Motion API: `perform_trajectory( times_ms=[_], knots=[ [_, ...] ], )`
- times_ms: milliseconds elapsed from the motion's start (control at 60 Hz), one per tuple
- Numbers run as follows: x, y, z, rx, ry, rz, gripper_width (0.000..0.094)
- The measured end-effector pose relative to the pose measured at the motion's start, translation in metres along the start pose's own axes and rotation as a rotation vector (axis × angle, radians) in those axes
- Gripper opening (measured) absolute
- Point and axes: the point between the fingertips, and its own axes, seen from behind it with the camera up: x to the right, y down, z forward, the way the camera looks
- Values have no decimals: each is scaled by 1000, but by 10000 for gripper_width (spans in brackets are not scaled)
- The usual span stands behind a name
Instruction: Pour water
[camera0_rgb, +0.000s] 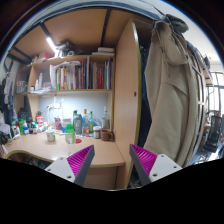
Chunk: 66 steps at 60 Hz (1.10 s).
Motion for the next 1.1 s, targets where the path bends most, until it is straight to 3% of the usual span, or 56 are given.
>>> perform_trajectory(
  times_ms=[367,550,700,917,1100],
  knots=[
    [-6,13,8,-16,1,15,799],
    [-39,35,31,1,-55,66,802],
    [-87,57,69,63,-117,49,800],
    [-181,96,148,72,-206,48,802],
    [-237,113,217,71,-194,2,801]
  ],
)
